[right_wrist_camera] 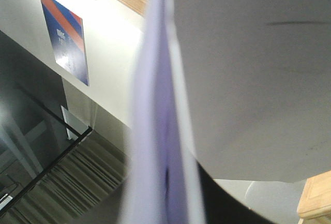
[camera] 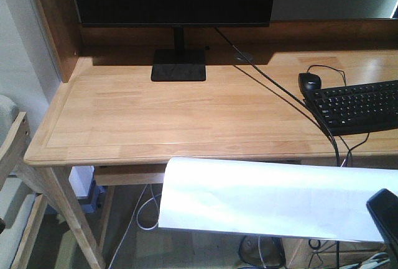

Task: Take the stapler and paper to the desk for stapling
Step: 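Approach the desk edge, holding the paper and stapler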

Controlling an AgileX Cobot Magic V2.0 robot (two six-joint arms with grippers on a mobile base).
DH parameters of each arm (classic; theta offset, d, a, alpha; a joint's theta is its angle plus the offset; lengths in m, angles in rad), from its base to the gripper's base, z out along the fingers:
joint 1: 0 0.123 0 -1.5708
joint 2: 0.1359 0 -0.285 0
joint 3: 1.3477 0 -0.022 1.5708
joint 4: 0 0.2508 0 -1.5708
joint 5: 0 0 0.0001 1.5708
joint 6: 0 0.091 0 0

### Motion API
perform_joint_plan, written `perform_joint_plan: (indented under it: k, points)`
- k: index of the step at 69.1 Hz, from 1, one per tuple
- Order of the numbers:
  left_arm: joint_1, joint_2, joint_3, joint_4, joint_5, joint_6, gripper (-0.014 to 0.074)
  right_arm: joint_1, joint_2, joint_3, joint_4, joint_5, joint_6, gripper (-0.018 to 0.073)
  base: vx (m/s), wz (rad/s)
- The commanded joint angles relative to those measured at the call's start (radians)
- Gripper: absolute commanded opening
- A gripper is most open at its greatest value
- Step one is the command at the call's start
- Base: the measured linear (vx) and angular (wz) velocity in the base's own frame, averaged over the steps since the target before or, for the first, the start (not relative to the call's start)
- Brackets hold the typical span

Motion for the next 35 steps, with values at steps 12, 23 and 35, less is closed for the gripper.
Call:
perform_joint_plan:
  k: [12,23,35]
  points:
    - [-0.003,0.014,-0.027,-0.007,-0.111,-0.008,-0.0006,-0.004,0.005,0.005,-0.001,-0.070,-0.010,-0.0005,0.12,-0.02]
    - [-0.003,0.014,-0.027,-0.007,-0.111,-0.008,-0.0006,-0.004,0.005,0.005,-0.001,-0.070,-0.010,-0.0005,0.11,-0.02]
    - [-0.003,0.014,-0.027,-0.007,-0.111,-0.008,-0.0006,-0.004,0.005,0.005,-0.001,-0.070,-0.010,-0.0005,0.10,0.02]
